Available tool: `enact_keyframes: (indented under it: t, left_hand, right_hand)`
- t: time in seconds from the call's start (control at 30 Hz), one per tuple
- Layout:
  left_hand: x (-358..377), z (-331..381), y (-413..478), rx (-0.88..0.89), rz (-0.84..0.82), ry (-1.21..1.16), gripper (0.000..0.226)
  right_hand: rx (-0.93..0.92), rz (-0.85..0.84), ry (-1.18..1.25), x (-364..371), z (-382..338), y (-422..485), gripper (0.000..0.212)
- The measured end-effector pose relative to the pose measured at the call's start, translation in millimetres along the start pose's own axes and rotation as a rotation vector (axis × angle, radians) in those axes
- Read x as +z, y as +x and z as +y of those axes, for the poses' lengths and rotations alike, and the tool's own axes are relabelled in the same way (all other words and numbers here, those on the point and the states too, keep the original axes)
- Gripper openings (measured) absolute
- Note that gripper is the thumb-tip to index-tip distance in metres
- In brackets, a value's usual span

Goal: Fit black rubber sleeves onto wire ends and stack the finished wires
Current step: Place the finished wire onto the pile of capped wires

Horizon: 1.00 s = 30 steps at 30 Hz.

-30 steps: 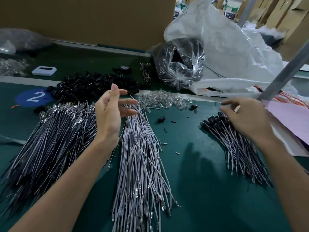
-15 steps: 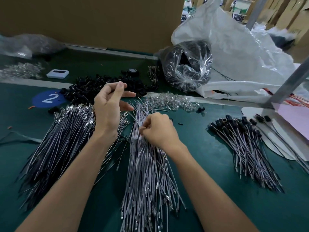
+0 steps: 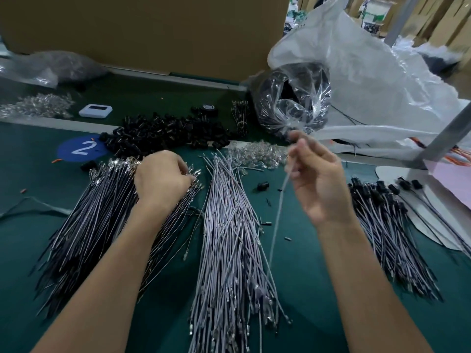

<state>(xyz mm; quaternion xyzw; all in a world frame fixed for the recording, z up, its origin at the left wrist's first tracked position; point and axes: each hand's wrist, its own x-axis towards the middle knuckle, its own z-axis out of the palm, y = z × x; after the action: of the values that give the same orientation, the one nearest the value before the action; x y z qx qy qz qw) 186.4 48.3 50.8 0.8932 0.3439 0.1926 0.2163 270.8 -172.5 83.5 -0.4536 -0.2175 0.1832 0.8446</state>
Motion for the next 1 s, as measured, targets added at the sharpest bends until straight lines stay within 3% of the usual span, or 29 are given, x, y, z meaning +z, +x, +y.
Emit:
enact_keyframes:
  t: [0.1,0.3,0.47,0.7,1.0]
  left_hand:
    - [1.8,1.0,-2.3,0.031,0.038,-0.075,0.007]
    - [-3.6,-2.7,3.5,0.02,0.1,-0.405,0.009]
    - [-2.7,-4.6,4.8,0.066,0.183,-0.44,0.009]
    - [-14.9,8.8,-1.7,0.237,0.389,-0.248,0.017]
    - [-66.4,62.1,-23.9,0.47,0.423,-0.808,0.018]
  right_hand:
    - [-0.095,0.01,0.232,-14.7,-14.5,-0.7,0.01]
    - [-0.158,-0.055,0.619,-30.9,-30.4,-1.9,0.008]
    - [-0.169,0.022,0.488,-30.5,-27.5,-3.1,0.019]
    - [-0.112,-0.038,0.27,-34.5,-19.2,-5.5,0.01]
    - [0.079,0.021,0.106,-30.7,-8.2,-4.7,0.008]
